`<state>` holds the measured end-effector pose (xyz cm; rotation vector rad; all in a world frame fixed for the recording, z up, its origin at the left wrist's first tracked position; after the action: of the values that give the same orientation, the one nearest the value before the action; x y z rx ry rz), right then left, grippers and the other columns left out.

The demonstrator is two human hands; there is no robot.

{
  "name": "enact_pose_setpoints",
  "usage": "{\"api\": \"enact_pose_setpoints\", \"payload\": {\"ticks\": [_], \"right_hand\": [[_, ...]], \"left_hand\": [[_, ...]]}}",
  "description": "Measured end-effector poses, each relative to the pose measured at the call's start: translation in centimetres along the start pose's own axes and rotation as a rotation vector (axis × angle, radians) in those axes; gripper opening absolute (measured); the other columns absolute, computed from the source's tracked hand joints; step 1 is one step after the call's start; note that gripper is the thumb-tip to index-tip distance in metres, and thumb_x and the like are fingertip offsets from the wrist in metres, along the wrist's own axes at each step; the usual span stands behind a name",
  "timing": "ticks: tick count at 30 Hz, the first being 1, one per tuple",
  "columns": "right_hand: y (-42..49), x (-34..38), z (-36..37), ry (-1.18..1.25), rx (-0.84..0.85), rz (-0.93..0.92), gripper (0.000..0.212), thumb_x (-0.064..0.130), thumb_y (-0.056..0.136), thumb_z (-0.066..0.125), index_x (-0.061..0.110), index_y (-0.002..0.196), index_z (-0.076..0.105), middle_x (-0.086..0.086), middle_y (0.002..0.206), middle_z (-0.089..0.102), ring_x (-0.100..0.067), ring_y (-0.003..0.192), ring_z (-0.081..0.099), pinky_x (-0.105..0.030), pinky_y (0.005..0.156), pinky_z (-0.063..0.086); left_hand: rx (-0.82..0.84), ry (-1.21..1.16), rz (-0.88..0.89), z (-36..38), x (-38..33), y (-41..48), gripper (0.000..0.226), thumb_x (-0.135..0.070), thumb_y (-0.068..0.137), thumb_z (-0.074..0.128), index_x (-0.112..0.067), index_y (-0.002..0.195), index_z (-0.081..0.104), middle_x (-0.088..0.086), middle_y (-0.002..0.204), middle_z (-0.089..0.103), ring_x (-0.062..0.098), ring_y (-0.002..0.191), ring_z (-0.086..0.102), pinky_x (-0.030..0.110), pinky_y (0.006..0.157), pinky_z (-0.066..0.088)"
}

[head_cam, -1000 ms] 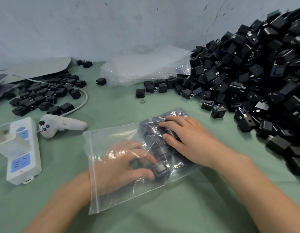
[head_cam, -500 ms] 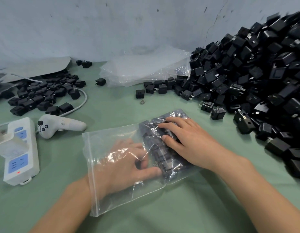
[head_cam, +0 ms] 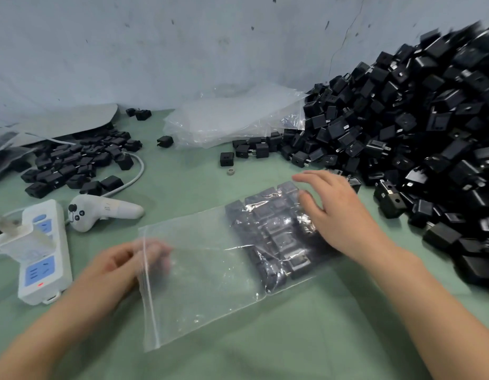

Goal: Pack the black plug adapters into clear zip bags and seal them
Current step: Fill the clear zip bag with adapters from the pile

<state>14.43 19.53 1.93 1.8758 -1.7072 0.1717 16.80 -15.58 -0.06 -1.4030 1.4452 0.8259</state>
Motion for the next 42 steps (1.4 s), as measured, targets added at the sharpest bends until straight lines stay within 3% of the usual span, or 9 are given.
{"api": "enact_pose_setpoints", "payload": {"ticks": [3,6,11,19,25,29,33,39,42], "right_hand": [[-0.2,-3.1,-1.4,-0.321,-0.069,0.168,0.048,0.035,0.102,0.044,0.026,0.149,0.044,-0.007,0.157,0.037,-0.029,0.150,0.021,-0.052,0.123,0.010],[-0.9,-6.0,-2.3,-0.484,-0.056,0.377,0.059,0.046,0.102,0.039,0.021,0.155,0.031,-0.019,0.162,0.023,-0.040,0.151,0.013,-0.060,0.120,0.008],[-1.4,-7.3,-1.7,-0.503,0.009,0.376,0.069,0.059,0.101,0.024,0.020,0.158,0.023,-0.012,0.163,0.027,-0.034,0.150,0.021,-0.051,0.119,0.021],[0.7,-7.0,-0.4,-0.363,-0.025,0.232,0.070,0.058,0.098,0.043,0.023,0.157,0.027,-0.009,0.157,0.035,-0.030,0.142,0.033,-0.049,0.113,0.033],[2.4,-7.5,0.4,-0.447,-0.056,0.287,0.081,0.069,0.094,0.040,0.025,0.158,0.019,-0.014,0.164,0.020,-0.035,0.150,0.021,-0.052,0.116,0.028],[5.1,-7.2,1.3,-0.461,0.017,0.326,0.078,0.070,0.094,0.039,0.028,0.157,0.018,-0.009,0.167,0.012,-0.042,0.145,0.025,-0.059,0.106,0.036],[6.8,-6.7,1.8,-0.470,0.045,0.324,0.068,0.062,0.095,0.042,0.028,0.152,0.029,-0.005,0.159,0.029,-0.043,0.135,0.034,-0.057,0.098,0.040],[6.0,-7.2,0.7,-0.467,0.032,0.163,0.043,0.052,0.096,0.044,0.020,0.125,0.043,0.000,0.129,0.050,-0.028,0.111,0.048,-0.039,0.067,0.048],[5.0,-7.2,0.8,-0.547,0.036,0.075,0.051,0.052,0.099,0.038,0.025,0.143,0.037,0.000,0.137,0.049,-0.031,0.120,0.046,-0.035,0.063,0.047]], "left_hand": [[-0.206,-0.292,-0.080,-1.9,1.6,0.8,0.021,-0.024,0.095,0.058,-0.012,0.101,0.074,0.002,0.080,0.072,0.013,0.056,0.063,0.021,0.051,0.053],[-0.415,-0.474,-0.112,-3.7,1.8,1.6,0.022,-0.021,0.102,0.044,-0.021,0.095,0.065,-0.010,0.058,0.056,0.003,0.038,0.045,0.011,0.037,0.036],[-0.536,-0.640,-0.050,-4.0,0.5,2.3,0.019,-0.024,0.101,0.043,-0.027,0.090,0.058,-0.016,0.054,0.053,0.000,0.039,0.045,0.009,0.039,0.037],[-0.560,-0.668,-0.025,-1.7,-1.5,4.2,0.020,-0.024,0.101,0.043,-0.027,0.090,0.059,-0.013,0.056,0.054,0.002,0.045,0.047,0.013,0.042,0.042],[-0.593,-0.706,-0.106,-0.6,-1.0,5.4,0.015,-0.023,0.097,0.049,-0.028,0.091,0.061,-0.013,0.059,0.056,0.003,0.051,0.047,0.017,0.052,0.037],[-0.597,-0.735,-0.094,-0.8,-0.6,5.4,0.013,-0.020,0.096,0.051,-0.026,0.090,0.061,-0.013,0.056,0.055,0.003,0.048,0.046,0.015,0.046,0.039],[-0.584,-0.770,-0.097,-1.0,-0.2,5.4,0.013,-0.020,0.097,0.051,-0.025,0.091,0.061,-0.010,0.060,0.053,0.004,0.049,0.046,0.014,0.044,0.040],[-0.565,-0.770,-0.090,-1.1,0.0,5.5,0.014,-0.018,0.098,0.050,-0.022,0.092,0.062,-0.010,0.057,0.054,0.005,0.050,0.047,0.014,0.044,0.042],[-0.564,-0.759,-0.092,-1.0,-0.1,5.5,0.013,-0.017,0.098,0.051,-0.021,0.093,0.062,-0.008,0.061,0.054,0.005,0.052,0.047,0.014,0.045,0.042]]}}
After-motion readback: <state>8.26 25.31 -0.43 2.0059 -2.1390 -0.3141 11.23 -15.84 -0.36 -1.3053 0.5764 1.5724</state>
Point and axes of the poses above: each hand's wrist, its own y-axis towards the middle knuckle, its own z-axis out of the palm, x = y × z, the point moved 4 cm from there along y, towards the middle knuckle
